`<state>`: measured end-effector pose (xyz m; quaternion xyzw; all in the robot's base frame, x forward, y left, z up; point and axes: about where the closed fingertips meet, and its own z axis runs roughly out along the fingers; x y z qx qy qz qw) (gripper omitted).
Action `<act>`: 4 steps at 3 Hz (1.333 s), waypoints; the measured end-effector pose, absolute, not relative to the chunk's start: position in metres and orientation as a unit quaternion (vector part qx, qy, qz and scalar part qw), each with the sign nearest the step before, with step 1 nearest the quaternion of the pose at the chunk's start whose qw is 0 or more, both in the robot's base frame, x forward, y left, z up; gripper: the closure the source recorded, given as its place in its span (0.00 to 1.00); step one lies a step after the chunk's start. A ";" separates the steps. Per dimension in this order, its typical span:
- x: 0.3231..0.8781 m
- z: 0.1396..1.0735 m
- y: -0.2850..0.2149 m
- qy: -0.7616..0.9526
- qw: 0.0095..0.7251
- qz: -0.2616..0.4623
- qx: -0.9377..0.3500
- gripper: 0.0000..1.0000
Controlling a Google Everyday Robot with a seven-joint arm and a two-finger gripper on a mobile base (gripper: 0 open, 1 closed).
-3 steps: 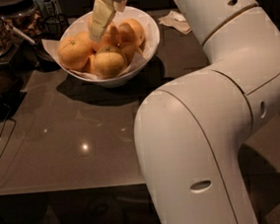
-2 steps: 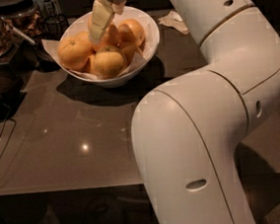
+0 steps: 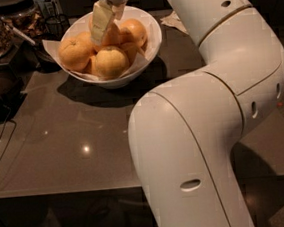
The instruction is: Pick orange from white bowl
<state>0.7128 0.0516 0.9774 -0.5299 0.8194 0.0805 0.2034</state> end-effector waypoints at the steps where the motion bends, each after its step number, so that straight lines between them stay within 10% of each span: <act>1: 0.713 0.973 0.056 0.818 0.198 0.081 -0.534 0.25; 4: 0.721 0.960 0.055 0.830 0.188 0.082 -0.519 0.26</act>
Offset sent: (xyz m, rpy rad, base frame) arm -0.0064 -0.0113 -0.0047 -0.0587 0.0816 -0.0018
